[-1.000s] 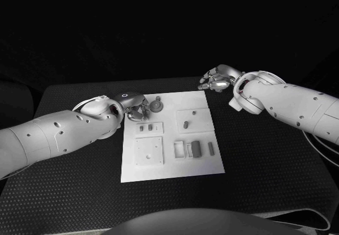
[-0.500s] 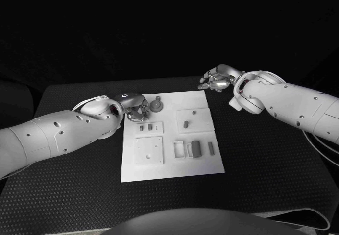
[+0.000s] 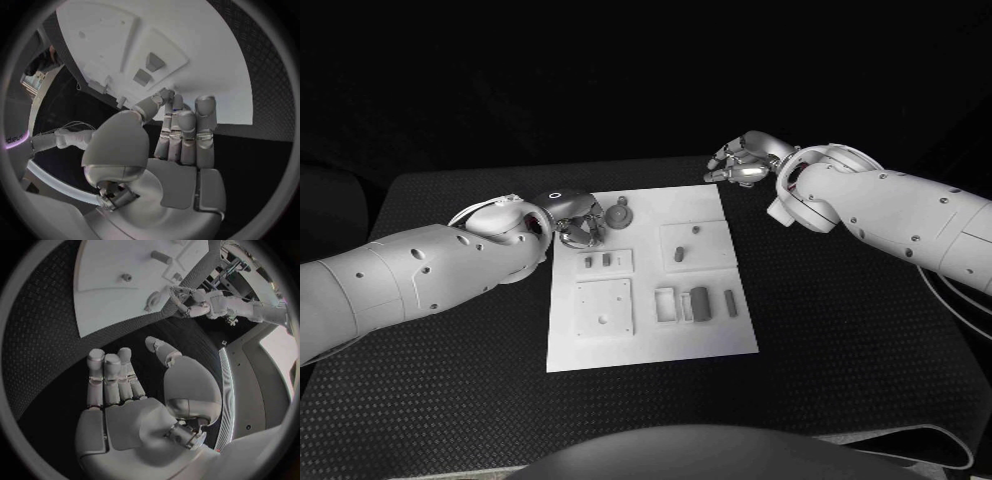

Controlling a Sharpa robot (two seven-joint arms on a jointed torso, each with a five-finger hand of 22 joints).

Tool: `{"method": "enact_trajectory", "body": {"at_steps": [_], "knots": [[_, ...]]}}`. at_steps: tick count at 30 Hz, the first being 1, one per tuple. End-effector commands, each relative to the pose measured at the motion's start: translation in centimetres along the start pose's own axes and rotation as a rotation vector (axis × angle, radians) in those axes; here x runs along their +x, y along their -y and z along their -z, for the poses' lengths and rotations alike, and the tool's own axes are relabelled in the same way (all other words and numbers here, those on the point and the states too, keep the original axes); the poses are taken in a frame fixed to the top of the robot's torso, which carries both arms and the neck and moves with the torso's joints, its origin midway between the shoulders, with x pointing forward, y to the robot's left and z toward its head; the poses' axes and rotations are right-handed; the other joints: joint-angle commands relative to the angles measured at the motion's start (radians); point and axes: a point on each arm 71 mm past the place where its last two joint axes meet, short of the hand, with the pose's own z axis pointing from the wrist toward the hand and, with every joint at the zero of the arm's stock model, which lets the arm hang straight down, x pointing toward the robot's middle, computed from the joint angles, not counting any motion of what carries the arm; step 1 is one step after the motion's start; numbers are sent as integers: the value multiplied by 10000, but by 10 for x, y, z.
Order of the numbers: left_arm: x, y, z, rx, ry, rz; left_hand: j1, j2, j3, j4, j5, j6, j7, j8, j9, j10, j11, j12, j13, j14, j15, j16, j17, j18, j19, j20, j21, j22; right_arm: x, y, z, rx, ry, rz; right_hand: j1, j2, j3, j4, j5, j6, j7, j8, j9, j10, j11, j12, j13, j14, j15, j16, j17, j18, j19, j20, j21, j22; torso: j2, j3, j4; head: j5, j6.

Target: Assemble the parts on the task board

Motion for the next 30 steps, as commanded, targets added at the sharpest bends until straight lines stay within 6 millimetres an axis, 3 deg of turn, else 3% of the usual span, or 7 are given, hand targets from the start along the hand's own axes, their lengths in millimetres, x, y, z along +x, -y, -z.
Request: {"method": "enact_trajectory", "body": {"at_steps": [1,30], "knots": [[2,1,-1,50,-138,-62,6,134,53,9,35,71,28,68,17,94,41,19,120,23,-61,-69,-14,1270,17,-64,-8,178,1,-1,0,-88,-93,4,-59,65,-37,-22,30,-59,123,30,-12,-53,4,69,-13,-46,-13,-13,-13,531,11,-89,-54,-4,6,1,-7,-6,5],[13,3,1,15,-803,-246,-8,152,60,6,34,85,20,83,24,175,22,23,151,34,-78,-86,-11,1259,20,-74,-17,177,0,0,0,-80,-96,6,-61,64,-37,-25,30,-62,124,32,-17,-54,5,73,-18,-46,-12,-13,-15,531,11,-88,-54,-4,2,-9,7,-39,-37]]}}
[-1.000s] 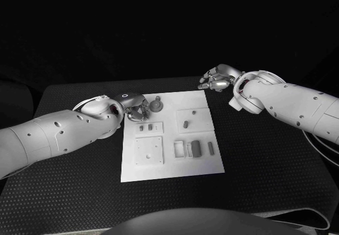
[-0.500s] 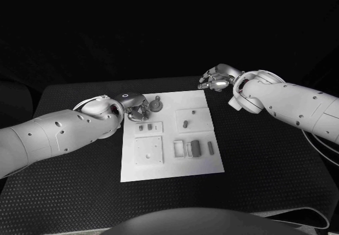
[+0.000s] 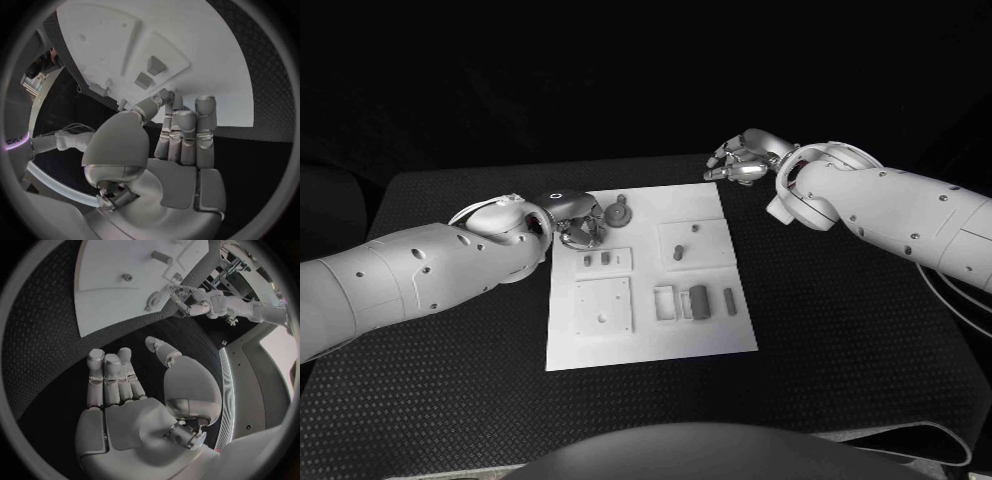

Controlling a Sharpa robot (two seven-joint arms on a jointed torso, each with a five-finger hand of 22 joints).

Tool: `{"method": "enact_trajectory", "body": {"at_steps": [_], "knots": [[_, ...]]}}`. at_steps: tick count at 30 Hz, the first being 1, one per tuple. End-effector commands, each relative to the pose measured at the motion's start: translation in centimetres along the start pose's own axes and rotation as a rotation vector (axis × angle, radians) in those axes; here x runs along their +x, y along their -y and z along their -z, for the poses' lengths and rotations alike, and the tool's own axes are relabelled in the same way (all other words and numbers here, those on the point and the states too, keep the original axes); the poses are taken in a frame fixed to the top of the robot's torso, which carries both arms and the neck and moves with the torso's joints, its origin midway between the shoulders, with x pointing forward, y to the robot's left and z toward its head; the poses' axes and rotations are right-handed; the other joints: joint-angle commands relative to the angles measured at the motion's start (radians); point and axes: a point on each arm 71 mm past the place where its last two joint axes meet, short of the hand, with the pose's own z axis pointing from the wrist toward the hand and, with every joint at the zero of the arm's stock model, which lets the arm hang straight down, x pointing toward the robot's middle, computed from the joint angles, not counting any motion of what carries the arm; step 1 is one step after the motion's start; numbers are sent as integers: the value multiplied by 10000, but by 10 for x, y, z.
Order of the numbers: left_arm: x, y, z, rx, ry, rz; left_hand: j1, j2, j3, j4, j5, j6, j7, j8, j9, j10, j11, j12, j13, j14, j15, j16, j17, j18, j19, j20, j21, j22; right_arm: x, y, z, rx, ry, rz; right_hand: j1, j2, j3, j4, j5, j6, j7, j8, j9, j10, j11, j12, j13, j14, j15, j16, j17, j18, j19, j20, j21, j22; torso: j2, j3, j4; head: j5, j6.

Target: Assemble the parts on the task board

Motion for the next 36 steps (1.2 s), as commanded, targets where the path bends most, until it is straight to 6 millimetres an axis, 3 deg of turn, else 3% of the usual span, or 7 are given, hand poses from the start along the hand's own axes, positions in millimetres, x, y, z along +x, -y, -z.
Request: {"method": "enact_trajectory", "body": {"at_steps": [1,13,30,36], "knots": [[9,1,1,-13,-563,-106,36,107,61,-26,46,68,-1,68,18,103,30,25,23,-1,-81,-49,-11,1259,16,-79,-18,179,1,-1,0,-94,-101,3,-61,64,-37,-25,30,-65,119,32,-9,-54,5,33,-12,-46,-12,-13,-16,531,11,-88,-54,-4,1,-5,1,-1,7],[18,-3,-3,-93,-815,-321,40,113,71,-27,47,57,1,64,16,101,28,12,26,-2,-84,-55,-10,1256,13,-83,-22,179,2,-3,-1,-121,-111,-2,-64,66,-36,-23,31,-66,120,34,-11,-54,5,35,-14,-46,-12,-13,-17,531,11,-88,-55,-4,9,-5,-25,14,-5],[19,-3,-3,-73,-810,-326,34,105,73,-27,46,53,3,64,16,107,26,-1,34,-2,-86,-62,-7,1249,10,-87,-27,180,2,-2,-1,-122,-108,-2,-65,66,-36,-25,31,-69,120,36,-15,-55,6,38,-18,-47,-12,-13,-18,531,11,-87,-56,-4,-3,2,-1,-13,4],[18,-4,-3,-82,-638,-34,-28,-55,30,-26,42,-215,114,-77,-48,132,26,-40,64,-47,-82,-96,3,1222,-33,-89,-54,185,1,-2,-1,-109,-94,0,-66,65,-36,-25,31,-69,120,36,-16,-56,6,38,-19,-47,-12,-13,-19,531,11,-87,-57,-4,-1,-3,-4,-20,9]]}}
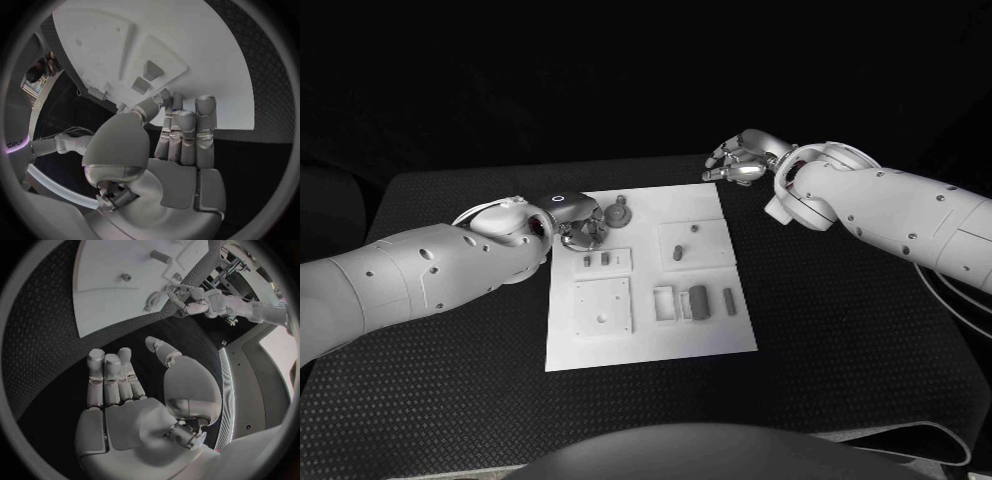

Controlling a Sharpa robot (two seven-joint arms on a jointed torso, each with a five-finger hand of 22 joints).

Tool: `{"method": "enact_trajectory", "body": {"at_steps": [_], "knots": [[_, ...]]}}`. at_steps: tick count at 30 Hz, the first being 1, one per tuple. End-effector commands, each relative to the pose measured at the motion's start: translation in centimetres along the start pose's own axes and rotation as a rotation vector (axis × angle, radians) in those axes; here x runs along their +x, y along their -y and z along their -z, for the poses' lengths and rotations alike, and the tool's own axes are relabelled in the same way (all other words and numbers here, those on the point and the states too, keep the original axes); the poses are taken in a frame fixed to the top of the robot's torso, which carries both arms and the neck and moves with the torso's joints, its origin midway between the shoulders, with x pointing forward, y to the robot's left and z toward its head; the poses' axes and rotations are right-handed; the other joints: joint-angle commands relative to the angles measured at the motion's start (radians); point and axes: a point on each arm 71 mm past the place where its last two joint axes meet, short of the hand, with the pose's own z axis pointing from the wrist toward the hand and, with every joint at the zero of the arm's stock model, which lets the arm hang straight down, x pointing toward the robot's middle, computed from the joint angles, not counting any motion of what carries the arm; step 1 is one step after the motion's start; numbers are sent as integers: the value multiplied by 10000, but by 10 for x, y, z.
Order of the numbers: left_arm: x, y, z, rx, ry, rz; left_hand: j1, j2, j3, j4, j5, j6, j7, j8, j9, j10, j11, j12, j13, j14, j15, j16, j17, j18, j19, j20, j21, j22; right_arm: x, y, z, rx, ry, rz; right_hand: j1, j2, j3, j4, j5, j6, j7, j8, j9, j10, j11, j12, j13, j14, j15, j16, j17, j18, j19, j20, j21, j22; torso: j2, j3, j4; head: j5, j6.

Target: Assemble the parts on the task board

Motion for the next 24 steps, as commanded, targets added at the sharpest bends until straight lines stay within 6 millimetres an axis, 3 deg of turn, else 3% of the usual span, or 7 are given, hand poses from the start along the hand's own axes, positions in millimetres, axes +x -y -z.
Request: {"method": "enact_trajectory", "body": {"at_steps": [1,11,24], "knots": [[12,-2,2,-106,-465,179,-122,-169,-38,4,7,-295,118,-180,-84,92,-2,-45,17,-33,-67,-54,14,1223,-11,-74,-57,184,0,0,0,-89,-83,5,-66,65,-36,-25,31,-54,127,36,-9,-56,6,39,-12,-40,-19,-13,-11,530,12,-88,-57,-4,1,-4,1,-4,2],[11,-3,2,-188,-446,207,-148,-530,-234,-7,9,-908,244,-507,-241,99,29,-127,62,-74,-43,-74,53,1209,-35,-72,-80,183,0,0,0,-89,-81,4,-67,62,-36,-27,31,-59,128,35,-12,-59,7,38,-14,-42,-18,-15,-12,530,10,-88,-58,-4,1,-2,2,-2,1],[10,-5,3,-267,-263,191,-55,-630,-378,4,7,-1643,103,-822,-373,237,-34,-162,155,-23,-104,-42,137,1195,22,-110,-71,188,0,0,0,-85,-79,5,-65,60,-35,-29,31,-63,129,35,-15,-61,8,38,-18,-44,-17,-16,-14,530,9,-87,-60,-5,3,-2,1,-6,-1]]}}
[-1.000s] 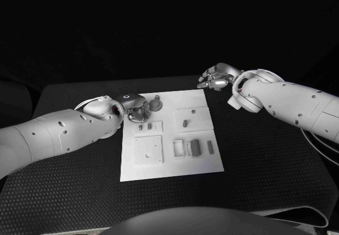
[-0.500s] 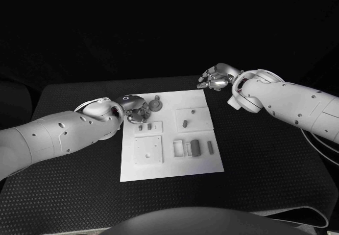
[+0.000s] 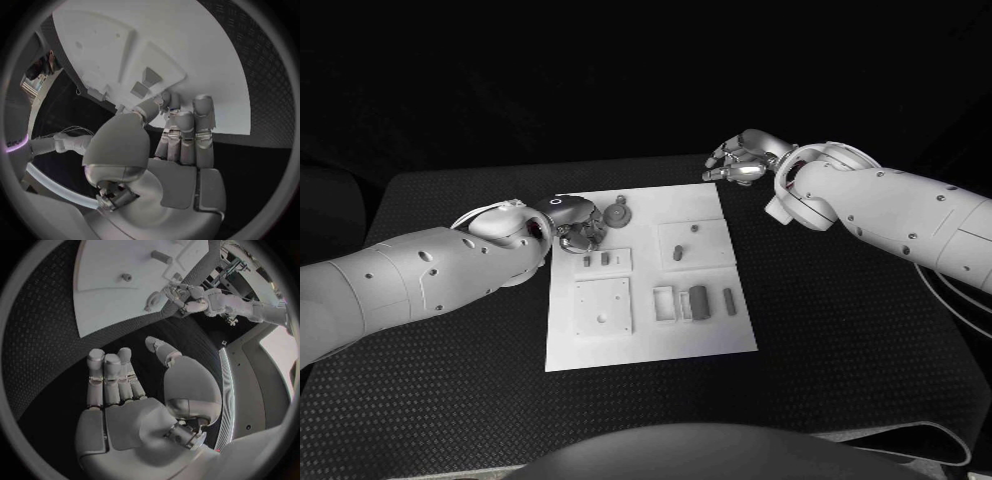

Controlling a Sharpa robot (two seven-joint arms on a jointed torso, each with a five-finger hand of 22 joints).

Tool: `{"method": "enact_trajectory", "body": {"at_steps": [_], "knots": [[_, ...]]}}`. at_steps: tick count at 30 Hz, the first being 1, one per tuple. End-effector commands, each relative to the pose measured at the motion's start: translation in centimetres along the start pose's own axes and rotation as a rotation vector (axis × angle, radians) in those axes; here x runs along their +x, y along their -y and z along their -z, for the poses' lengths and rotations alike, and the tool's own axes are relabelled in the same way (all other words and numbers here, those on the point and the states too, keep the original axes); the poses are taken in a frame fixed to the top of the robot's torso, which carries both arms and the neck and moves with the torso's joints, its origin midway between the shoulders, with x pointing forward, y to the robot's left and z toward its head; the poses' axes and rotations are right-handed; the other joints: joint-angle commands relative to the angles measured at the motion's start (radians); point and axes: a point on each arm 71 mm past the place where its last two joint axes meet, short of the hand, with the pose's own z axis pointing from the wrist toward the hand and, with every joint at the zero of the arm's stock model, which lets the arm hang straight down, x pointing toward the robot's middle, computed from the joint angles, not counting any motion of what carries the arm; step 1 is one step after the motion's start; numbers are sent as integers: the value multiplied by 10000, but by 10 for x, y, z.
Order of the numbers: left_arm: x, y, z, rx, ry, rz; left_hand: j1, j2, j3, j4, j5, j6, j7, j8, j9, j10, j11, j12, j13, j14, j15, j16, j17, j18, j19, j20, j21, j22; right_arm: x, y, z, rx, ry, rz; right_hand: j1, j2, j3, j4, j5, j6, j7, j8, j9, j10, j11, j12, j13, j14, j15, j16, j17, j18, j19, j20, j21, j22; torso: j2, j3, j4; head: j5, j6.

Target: Assemble the parts on the task board

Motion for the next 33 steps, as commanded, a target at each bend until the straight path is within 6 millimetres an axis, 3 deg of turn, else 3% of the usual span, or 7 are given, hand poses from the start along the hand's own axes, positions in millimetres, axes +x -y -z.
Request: {"method": "enact_trajectory", "body": {"at_steps": [1,10,18,24,33], "knots": [[5,-2,1,-139,-191,19,25,-68,-55,-2,-58,-200,-26,-104,-34,72,-42,-19,28,83,-17,2,29,1100,52,-19,-18,193,1,-1,0,-88,-84,4,-65,60,-34,-29,31,-64,128,35,-17,-61,8,38,-10,-37,-24,-16,-15,531,9,-88,-61,-5,1,1,-2,-9,-3],[5,-10,5,-397,-183,-3,52,-132,-108,-7,-58,-478,-76,-188,-60,104,-56,-50,61,92,-30,4,67,1087,62,-39,-12,197,0,0,0,-67,-68,7,-63,59,-33,-32,32,-67,129,34,-19,-63,9,39,-12,-39,-23,-17,-16,531,8,-88,-62,-5,-4,2,-9,-14,10],[2,-26,13,-714,29,-55,96,-197,-121,-1,-59,-372,-78,-82,-7,82,-46,-95,75,72,-20,-10,86,1075,43,-40,-17,199,-2,1,1,-217,117,16,63,85,7,-143,33,-72,131,42,-26,-78,10,39,-25,-52,-21,-25,-22,531,-2,-95,-68,-4,-5,-11,4,-29,27],[-7,-47,22,-1129,526,149,134,-210,-35,-1,-56,423,242,407,192,-130,99,-263,61,-79,117,-117,74,1071,-107,51,-98,183,-8,2,3,-577,580,81,516,204,123,-621,32,-78,134,66,-34,-179,11,-161,-182,-88,-21,-253,-201,531,-45,-102,-141,-40,-6,-6,0,-33,85],[-38,-71,37,-1679,2052,1714,135,-192,167,-4,-56,619,235,586,242,-327,200,-417,61,-597,229,-646,-96,972,-655,228,-572,27,-6,3,9,-1158,503,1244,1174,301,322,-1256,25,-40,148,169,-19,-215,39,-1947,-1704,-74,4,-897,-888,531,-163,62,-476,-233,-8,-5,-3,-31,205]]}}
